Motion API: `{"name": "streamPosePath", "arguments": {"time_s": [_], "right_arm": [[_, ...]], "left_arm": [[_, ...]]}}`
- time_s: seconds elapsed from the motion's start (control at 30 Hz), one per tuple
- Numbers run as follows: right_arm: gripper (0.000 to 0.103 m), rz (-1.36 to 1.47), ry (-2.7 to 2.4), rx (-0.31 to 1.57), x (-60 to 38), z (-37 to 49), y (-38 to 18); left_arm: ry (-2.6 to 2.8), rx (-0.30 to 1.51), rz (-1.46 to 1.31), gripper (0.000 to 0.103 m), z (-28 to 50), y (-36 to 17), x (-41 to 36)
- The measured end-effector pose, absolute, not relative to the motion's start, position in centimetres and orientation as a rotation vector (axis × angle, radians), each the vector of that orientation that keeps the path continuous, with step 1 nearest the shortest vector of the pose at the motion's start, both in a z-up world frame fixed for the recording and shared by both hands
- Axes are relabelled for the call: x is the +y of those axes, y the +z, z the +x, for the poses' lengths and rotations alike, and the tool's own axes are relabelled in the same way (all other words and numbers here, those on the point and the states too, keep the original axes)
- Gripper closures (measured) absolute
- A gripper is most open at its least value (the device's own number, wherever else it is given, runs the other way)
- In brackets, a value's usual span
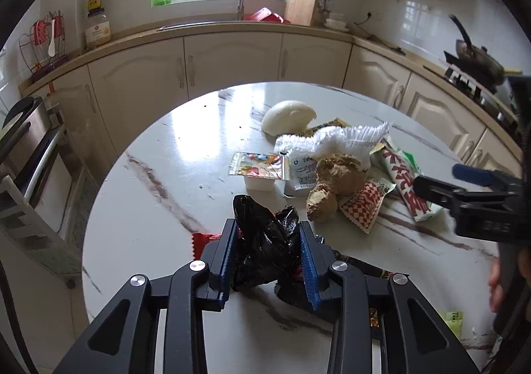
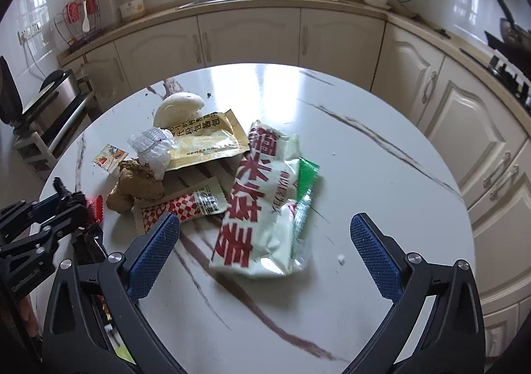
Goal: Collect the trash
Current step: 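Grasp the white tissue with the right tool while the left holds the black bag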
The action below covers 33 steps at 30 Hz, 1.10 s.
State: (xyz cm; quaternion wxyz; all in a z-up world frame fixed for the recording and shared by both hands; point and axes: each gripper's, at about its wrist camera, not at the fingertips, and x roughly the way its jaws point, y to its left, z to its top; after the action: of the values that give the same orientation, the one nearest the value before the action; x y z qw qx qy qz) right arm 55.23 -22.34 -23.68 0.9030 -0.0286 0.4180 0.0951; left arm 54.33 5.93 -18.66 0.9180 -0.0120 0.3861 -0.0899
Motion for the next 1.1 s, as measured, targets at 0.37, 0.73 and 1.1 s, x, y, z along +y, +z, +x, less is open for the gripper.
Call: {"name": "streamPosePath", "arguments": {"time_s": [0.37, 0.73, 1.1], "right_arm": [[0.023, -0.036, 0.214, 0.901, -21.3, 57.0, -24.3], [0.045, 0.157, 0.457, 0.878, -18.5, 58.2, -22.8], [0.092, 0.149, 0.476, 0.752, -18.3, 55.4, -19.7]], "left_arm": [[-0.224, 0.717, -0.052, 0.071, 50.3, -15.7, 8.7], [-0.216, 0.706, -0.051, 0.071, 47.8, -14.5, 10.0], [-0.228, 0.694, -0.066, 0.071, 45.3, -13.1, 10.6]]}}
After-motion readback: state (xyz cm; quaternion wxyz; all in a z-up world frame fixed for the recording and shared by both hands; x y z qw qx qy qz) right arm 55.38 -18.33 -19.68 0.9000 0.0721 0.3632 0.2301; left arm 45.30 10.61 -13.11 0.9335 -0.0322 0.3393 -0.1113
